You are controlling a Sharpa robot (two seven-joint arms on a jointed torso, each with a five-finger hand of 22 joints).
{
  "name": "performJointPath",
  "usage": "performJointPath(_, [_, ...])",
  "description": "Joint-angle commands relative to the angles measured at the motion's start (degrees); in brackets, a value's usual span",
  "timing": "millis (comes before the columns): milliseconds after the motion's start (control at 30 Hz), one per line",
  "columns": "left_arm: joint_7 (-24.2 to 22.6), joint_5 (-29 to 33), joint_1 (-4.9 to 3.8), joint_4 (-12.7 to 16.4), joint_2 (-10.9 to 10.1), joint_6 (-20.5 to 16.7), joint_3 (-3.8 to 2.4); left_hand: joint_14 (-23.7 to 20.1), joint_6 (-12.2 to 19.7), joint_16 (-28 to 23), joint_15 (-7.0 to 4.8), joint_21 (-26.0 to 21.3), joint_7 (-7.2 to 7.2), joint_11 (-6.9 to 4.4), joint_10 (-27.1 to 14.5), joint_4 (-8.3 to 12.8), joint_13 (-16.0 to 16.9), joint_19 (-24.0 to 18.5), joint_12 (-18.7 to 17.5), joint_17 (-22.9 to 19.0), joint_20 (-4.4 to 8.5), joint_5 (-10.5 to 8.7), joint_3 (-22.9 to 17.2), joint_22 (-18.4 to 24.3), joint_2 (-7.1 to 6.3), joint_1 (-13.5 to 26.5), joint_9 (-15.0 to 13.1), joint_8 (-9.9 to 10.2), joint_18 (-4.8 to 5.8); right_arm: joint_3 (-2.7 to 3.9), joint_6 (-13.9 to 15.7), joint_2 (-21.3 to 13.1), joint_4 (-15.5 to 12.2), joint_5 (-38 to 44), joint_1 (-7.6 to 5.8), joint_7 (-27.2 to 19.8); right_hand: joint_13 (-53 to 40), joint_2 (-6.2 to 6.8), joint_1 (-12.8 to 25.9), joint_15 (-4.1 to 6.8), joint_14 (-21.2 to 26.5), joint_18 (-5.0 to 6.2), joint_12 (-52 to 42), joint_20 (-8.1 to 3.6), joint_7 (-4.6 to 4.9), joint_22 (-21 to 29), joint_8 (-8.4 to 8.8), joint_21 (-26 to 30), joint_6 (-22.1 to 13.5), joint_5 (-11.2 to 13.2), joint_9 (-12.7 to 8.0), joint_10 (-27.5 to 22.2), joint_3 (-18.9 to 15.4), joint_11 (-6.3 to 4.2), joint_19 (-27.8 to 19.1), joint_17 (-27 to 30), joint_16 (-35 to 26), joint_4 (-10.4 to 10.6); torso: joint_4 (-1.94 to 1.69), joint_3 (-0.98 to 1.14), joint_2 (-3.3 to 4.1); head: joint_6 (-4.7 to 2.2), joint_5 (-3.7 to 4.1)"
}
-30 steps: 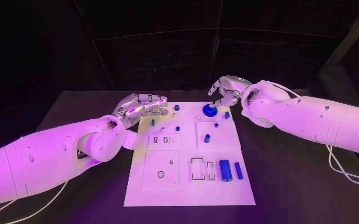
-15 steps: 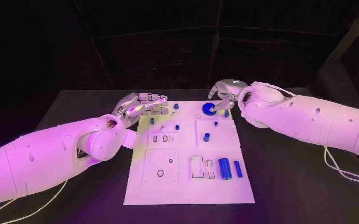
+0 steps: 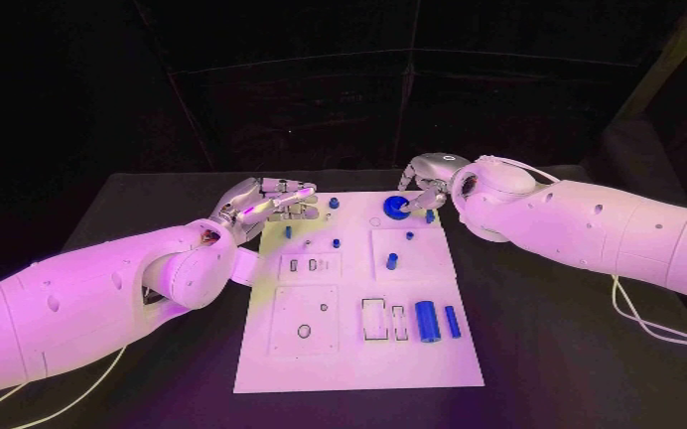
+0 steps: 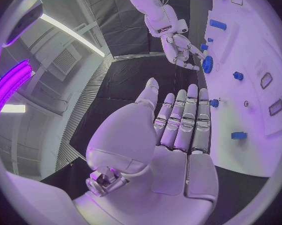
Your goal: Assemble the parts on the task board
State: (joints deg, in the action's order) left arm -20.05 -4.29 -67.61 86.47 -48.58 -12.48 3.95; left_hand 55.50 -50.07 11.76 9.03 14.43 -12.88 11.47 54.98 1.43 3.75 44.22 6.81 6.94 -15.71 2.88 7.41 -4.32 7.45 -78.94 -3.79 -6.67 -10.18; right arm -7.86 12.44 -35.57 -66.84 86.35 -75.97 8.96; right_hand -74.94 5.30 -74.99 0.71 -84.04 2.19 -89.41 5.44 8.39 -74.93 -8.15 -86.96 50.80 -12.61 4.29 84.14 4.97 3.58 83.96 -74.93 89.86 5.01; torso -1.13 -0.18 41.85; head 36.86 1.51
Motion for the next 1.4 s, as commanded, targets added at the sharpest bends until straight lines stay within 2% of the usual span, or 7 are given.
performJointPath(33, [0.5, 0.1, -0.07, 0.0, 0.1, 0.7, -0.03, 0.0, 0.4, -0.3, 0.44, -0.4, -2.31, 0.45, -0.1, 0.1, 0.0, 0.4, -0.2, 0.1, -0.19, -0.12, 0.1, 0.1, 0.61, 0.0, 0.0, 0.2, -0.29, 0.02, -1.3, 0.3, 0.3, -1.1, 0.01, -0.5, -14.6, -0.89, 0.1, -0.13, -6.0, -0.63, -0.3, 0.10, -0.20, -7.1, -0.36, -0.2, 0.8, -0.2, 0.1, 5.6, 0.2, -0.07, 2.9, -15.1, 0.1, 0.3, -0.06, -0.02, 0.04, 0.14, -0.20])
performJointPath(233, [0.5, 0.1, -0.07, -0.1, 0.2, 0.7, -0.02, 0.0, 0.4, -0.3, 0.44, -0.4, -2.30, 0.45, -0.1, 0.1, 0.0, 0.4, -0.2, 0.1, -0.19, -0.12, 0.0, 0.1, 0.72, -0.1, 0.0, 0.2, -0.29, 0.02, -2.5, 0.7, 0.8, -1.6, 0.23, -0.8, -14.6, -1.08, 0.1, -0.01, -6.0, -0.63, -0.3, 0.00, -0.32, -7.1, -0.36, -0.3, 1.1, -0.1, 0.1, 5.6, 0.2, -0.18, 2.9, -15.1, 0.1, 0.3, 0.02, 0.01, 0.00, 0.16, -0.24])
performJointPath(400, [0.5, 0.1, -0.07, -0.1, 0.2, 0.8, -0.01, 0.0, 0.4, -0.3, 0.44, -0.4, -2.30, 0.45, -0.1, 0.1, 0.0, 0.4, -0.2, 0.1, -0.19, -0.12, 0.0, 0.1, 0.72, -0.1, 0.0, 0.2, -0.29, 0.02, -3.3, 0.9, 1.0, -1.8, 0.39, -0.9, -14.7, -1.17, 0.2, 0.06, -6.0, -0.64, -0.3, -0.07, -0.34, -7.1, -0.25, -0.3, 1.0, 0.0, 0.0, 5.6, 0.2, -0.22, 2.9, -15.1, 0.1, 0.3, 0.01, -0.03, 0.01, 0.27, 0.26])
performJointPath(567, [0.6, 0.1, -0.07, -0.2, 0.2, 0.8, 0.00, 0.1, 0.4, -0.3, 0.44, -0.4, -2.30, 0.45, -0.1, 0.1, 0.0, 0.4, -0.3, 0.1, -0.19, -0.12, 0.0, 0.1, 0.82, -0.2, 0.0, 0.2, -0.29, 0.02, -3.5, 1.2, 1.1, -1.9, 0.51, -0.9, -14.5, -1.17, 0.4, 0.13, -6.0, -0.64, -0.2, -0.21, -0.31, -7.1, 0.40, -0.3, 0.4, 0.3, -0.2, 5.5, -0.1, -0.25, 2.9, -15.1, 0.1, 0.2, 0.01, 0.05, -0.02, 0.53, -0.13])
performJointPath(867, [0.7, 0.1, -0.07, -0.3, 0.3, 0.9, 0.01, 0.1, 0.4, -0.3, 0.44, -0.4, -2.30, 0.45, -0.1, 0.1, 0.0, 0.4, -0.3, 0.1, -0.19, -0.12, 0.0, 0.1, 0.82, -0.2, 0.0, 0.2, -0.29, 0.02, -2.7, 1.4, 1.2, -2.0, 0.57, -0.4, -14.3, -1.02, 1.4, -0.34, -6.0, -0.65, 0.0, 0.09, 0.40, -7.1, 1.79, -0.3, -1.4, 1.4, -0.5, 5.4, -0.8, 0.31, 2.8, -15.1, 0.1, 0.5, 0.02, 0.02, -0.02, 0.68, -0.39])
performJointPath(1400, [1.0, 0.1, -0.07, -0.4, 0.4, 1.1, 0.03, 0.1, 0.4, -0.3, 0.44, -0.4, -2.30, 0.45, -0.1, 0.1, 0.0, 0.4, -0.3, 0.1, -0.19, -0.12, 0.0, 0.1, 0.82, -0.2, 0.0, 0.2, -0.29, 0.02, -0.1, 1.8, 1.2, -2.1, 0.61, 0.7, -14.3, -1.66, 3.4, -0.78, -6.0, -0.65, 0.0, 0.57, 0.78, -7.2, 1.74, -0.4, -0.8, 1.2, -0.2, 5.4, -1.6, 0.72, 2.8, -15.1, 0.1, 2.0, -0.01, 0.02, 0.00, 0.93, -0.45])
